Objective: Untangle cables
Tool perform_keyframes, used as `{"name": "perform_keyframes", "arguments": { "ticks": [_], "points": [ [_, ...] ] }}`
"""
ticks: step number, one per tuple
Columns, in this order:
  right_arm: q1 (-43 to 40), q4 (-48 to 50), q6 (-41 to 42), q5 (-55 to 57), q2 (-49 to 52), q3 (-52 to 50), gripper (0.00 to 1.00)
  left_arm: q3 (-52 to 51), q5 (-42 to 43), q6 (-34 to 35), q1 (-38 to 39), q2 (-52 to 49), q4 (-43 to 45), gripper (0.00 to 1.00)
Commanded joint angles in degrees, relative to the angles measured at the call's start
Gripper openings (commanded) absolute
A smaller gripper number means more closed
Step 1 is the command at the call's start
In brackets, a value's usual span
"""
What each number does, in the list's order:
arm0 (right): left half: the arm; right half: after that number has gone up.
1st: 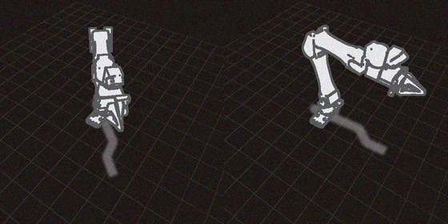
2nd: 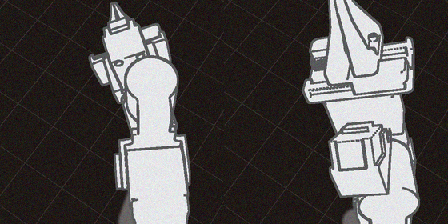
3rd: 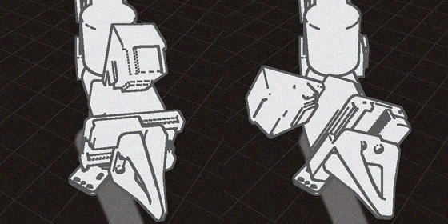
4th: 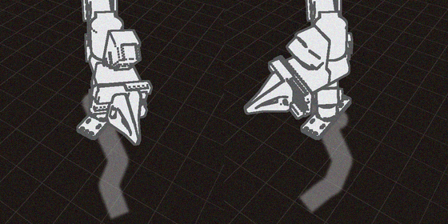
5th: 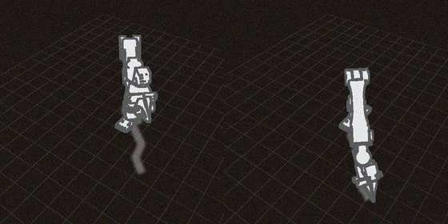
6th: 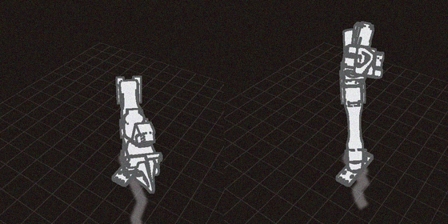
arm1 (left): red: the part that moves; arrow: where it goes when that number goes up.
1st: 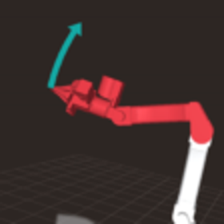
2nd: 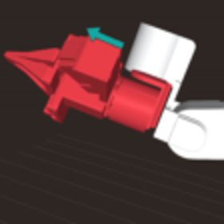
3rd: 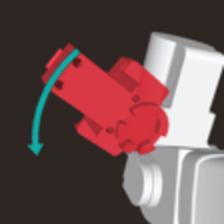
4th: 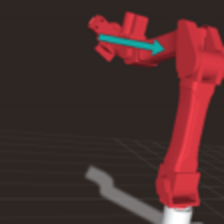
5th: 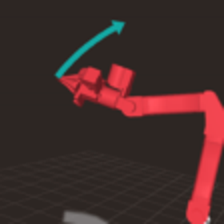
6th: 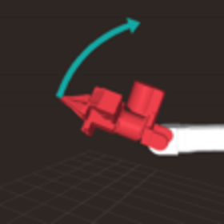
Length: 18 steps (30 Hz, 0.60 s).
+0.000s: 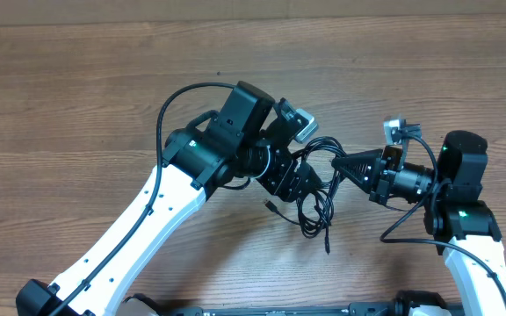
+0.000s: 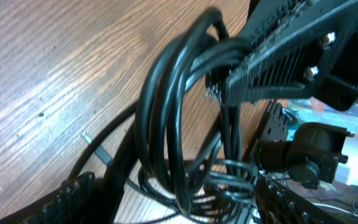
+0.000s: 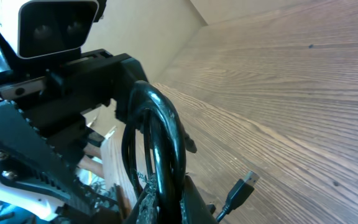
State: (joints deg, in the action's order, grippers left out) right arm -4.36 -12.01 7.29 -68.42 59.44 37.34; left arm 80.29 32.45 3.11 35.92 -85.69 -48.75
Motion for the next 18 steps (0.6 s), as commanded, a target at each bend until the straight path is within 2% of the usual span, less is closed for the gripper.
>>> {"name": "perform_keyframes", "arguments": {
  "ticks": [1, 4, 7, 9, 13, 18],
  "points": [
    [0.15, 0.83, 3.45, -2.43, -0.07, 1.36, 0.04, 1.53, 0.13, 1.53, 0.13, 1.38, 1.6, 0.82],
    [0.15, 0.94, 3.41, -2.19, -0.07, 1.36, 0.04, 1.53, 0.09, 2.25, 0.13, 1.38, 2.43, 0.83],
    [0.15, 1.14, 3.43, 0.35, -0.07, 1.36, 0.04, 1.53, -3.85, 3.02, 0.11, 1.4, 1.68, 0.96],
    [0.15, 1.09, 4.35, 2.27, -0.07, 1.36, 0.04, 1.53, -9.94, 6.38, 0.11, 1.64, 0.92, 1.0],
    [0.15, 1.22, 6.67, 5.14, -0.07, 1.36, 0.04, 1.57, -17.4, 9.42, 0.11, 3.96, 0.66, 1.0],
    [0.15, 1.49, 10.12, 8.57, -0.07, 1.36, 0.04, 1.57, -19.39, 9.79, 0.11, 7.98, 1.16, 1.0]
  ]
}}
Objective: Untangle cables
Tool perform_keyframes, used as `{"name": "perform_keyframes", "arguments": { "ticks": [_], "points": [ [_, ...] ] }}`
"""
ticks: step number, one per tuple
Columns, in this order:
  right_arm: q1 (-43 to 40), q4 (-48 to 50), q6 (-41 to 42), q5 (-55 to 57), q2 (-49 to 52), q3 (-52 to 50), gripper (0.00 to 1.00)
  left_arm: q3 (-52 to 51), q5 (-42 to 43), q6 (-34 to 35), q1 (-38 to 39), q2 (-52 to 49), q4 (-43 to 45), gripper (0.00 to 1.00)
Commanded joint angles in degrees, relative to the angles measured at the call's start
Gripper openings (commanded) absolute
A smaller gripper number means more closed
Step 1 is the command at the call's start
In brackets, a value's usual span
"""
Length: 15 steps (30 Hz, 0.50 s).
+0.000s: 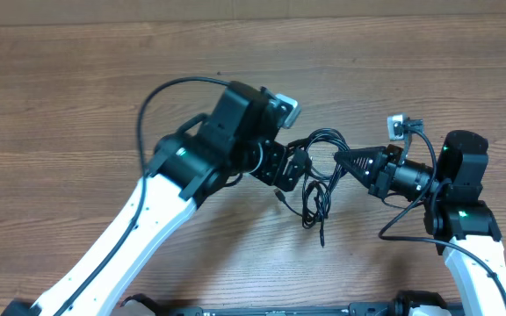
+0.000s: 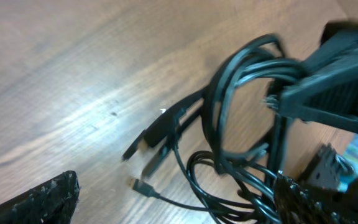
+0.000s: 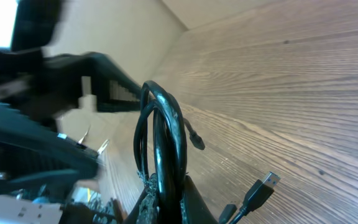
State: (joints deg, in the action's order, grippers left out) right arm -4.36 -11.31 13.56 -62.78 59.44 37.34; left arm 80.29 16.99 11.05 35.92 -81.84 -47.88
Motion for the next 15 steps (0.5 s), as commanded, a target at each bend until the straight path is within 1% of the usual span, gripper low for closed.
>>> {"name": "perform_keyframes", "arguments": {
  "ticks": [1, 6, 9, 15],
  "points": [
    [0.15, 1.22, 4.42, 2.95, -0.07, 1.36, 0.04, 1.57, -3.32, 1.81, 0.13, 4.42, 0.07, 1.0],
    [0.15, 4.68, 9.49, 2.58, -0.07, 1.36, 0.04, 1.57, 4.22, 2.14, 0.13, 3.78, -0.68, 1.0],
    [0.15, 6.67, 11.08, 0.48, -0.07, 1.36, 0.04, 1.55, 4.5, 4.76, 0.13, 3.26, -0.22, 0.99],
    [0.15, 9.11, 16.76, -0.55, -0.07, 1.36, 0.04, 1.55, 4.46, 6.99, 0.17, 2.45, 2.03, 1.0]
  ]
}}
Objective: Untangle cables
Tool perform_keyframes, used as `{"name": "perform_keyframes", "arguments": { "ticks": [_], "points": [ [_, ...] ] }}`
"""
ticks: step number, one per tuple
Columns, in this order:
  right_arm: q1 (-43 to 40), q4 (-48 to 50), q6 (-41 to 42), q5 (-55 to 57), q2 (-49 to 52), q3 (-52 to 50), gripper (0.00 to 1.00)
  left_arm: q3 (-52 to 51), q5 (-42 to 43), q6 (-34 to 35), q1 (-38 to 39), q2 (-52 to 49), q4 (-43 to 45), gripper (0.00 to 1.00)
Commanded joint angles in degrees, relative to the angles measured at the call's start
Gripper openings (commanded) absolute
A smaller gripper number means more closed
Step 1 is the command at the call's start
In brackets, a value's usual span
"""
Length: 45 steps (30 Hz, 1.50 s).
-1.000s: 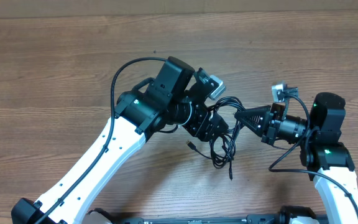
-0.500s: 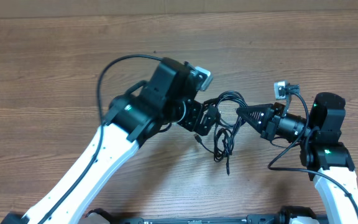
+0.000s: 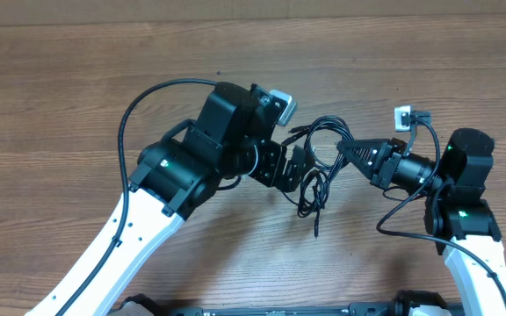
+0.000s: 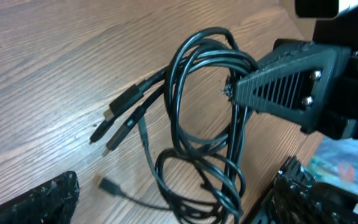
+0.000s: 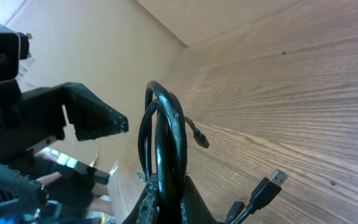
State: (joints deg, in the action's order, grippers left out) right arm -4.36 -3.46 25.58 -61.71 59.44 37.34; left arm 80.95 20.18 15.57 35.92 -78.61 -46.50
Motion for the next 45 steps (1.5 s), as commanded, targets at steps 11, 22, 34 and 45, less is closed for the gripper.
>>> {"name": "perform_keyframes", "arguments": {
  "ticks": [11, 22, 34, 45],
  "points": [
    [0.15, 7.72, 10.67, -3.43, -0.07, 1.36, 0.04, 0.85, 2.36, 3.63, 3.37, -4.52, 4.85, 1.0],
    [0.15, 7.74, 10.64, -3.96, -0.07, 1.36, 0.04, 0.85, 2.32, 4.17, 4.13, -6.34, 6.86, 0.82],
    [0.15, 7.72, 10.62, -4.48, -0.07, 1.36, 0.04, 0.85, 2.08, 4.09, 4.17, -6.4, 9.09, 0.19],
    [0.17, 7.69, 10.51, -6.21, -0.07, 1.36, 0.04, 0.85, 1.88, 3.67, 4.17, -6.4, 9.25, 0.04]
  ]
}}
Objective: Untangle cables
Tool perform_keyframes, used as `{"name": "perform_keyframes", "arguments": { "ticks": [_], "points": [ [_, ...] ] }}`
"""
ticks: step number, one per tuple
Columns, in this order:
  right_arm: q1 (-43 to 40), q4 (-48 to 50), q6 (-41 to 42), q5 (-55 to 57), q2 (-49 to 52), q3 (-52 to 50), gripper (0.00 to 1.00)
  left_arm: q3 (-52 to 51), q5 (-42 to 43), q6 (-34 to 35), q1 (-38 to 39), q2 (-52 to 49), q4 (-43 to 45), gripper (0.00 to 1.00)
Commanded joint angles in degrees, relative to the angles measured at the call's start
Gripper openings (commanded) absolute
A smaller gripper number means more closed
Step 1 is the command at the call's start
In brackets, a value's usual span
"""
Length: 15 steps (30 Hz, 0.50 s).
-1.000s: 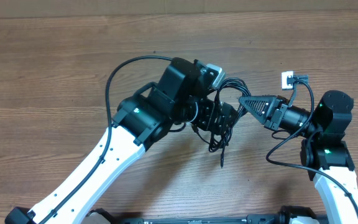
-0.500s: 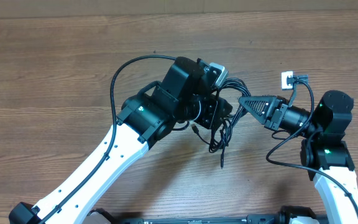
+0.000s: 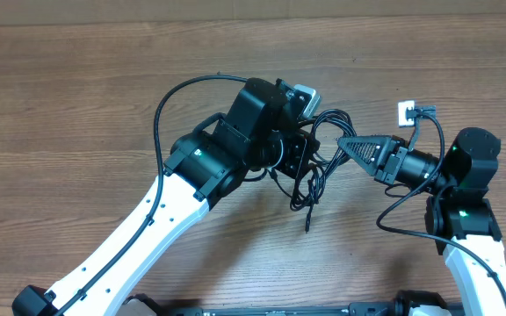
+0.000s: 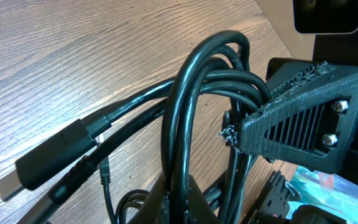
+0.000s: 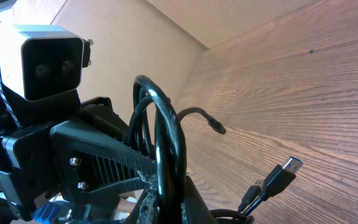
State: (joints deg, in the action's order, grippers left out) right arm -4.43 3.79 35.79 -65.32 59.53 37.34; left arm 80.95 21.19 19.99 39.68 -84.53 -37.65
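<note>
A tangled bundle of black cables [image 3: 316,167] hangs over the wooden table between my two grippers, loose ends trailing down to the wood. My left gripper [image 3: 302,154] is shut on a strand of the upper loop [image 4: 185,106]; its jaws pinch that strand at the lower edge of the left wrist view [image 4: 180,200]. From the right, my right gripper [image 3: 344,144] is shut on the same loop [image 5: 165,143], jaws closed round it [image 5: 166,200]. The two grippers nearly touch. A USB plug [image 4: 48,155] lies on the wood, and another USB plug [image 5: 286,171] dangles.
The wooden table [image 3: 77,96] spreads to all sides. The left arm's own black cable [image 3: 176,95] arcs above its elbow. The right arm's cable [image 3: 402,204] loops beside its wrist. The left wrist camera [image 5: 39,56] sits close to the right fingers.
My left gripper stood open a little left of the bundle; now it is against the loop and shut on a strand. The right gripper still holds the loop, a touch farther back.
My left gripper stood open around the loop that the right gripper held. It was then open and drawn back to the left, with the bundle hanging from the right gripper alone. Now both grippers grip the loop, close together.
</note>
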Motion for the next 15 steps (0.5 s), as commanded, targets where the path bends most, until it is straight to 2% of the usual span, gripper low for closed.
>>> {"name": "perform_keyframes", "arguments": {
  "ticks": [1, 4, 9, 10, 11, 15],
  "points": [
    [0.24, 0.46, 0.15, -2.78, -0.15, 1.36, 0.04, 0.85, 0.87, -0.79, 0.42, -0.48, 0.46, 0.04],
    [0.24, 0.42, -0.02, -2.82, -0.15, 1.36, 0.04, 0.85, 0.85, -3.43, 0.42, -0.48, 0.46, 0.04],
    [0.22, 0.42, -1.03, -2.93, -0.15, 1.36, 0.04, 0.87, -2.95, -3.74, 0.35, -0.46, 0.17, 0.04],
    [0.22, 0.39, -1.86, -2.95, -0.15, 1.36, 0.06, 0.87, -3.8, -3.72, 0.31, -0.46, 0.07, 0.04],
    [0.22, 0.11, -3.21, -2.93, -0.15, 1.36, 0.12, 0.87, -4.44, -3.72, 0.07, -0.46, -0.13, 0.04],
    [0.22, -0.22, -6.54, -2.69, -0.13, 1.36, 0.15, 0.87, -5.14, -3.67, -0.63, -0.44, -1.36, 0.04]
  ]
}}
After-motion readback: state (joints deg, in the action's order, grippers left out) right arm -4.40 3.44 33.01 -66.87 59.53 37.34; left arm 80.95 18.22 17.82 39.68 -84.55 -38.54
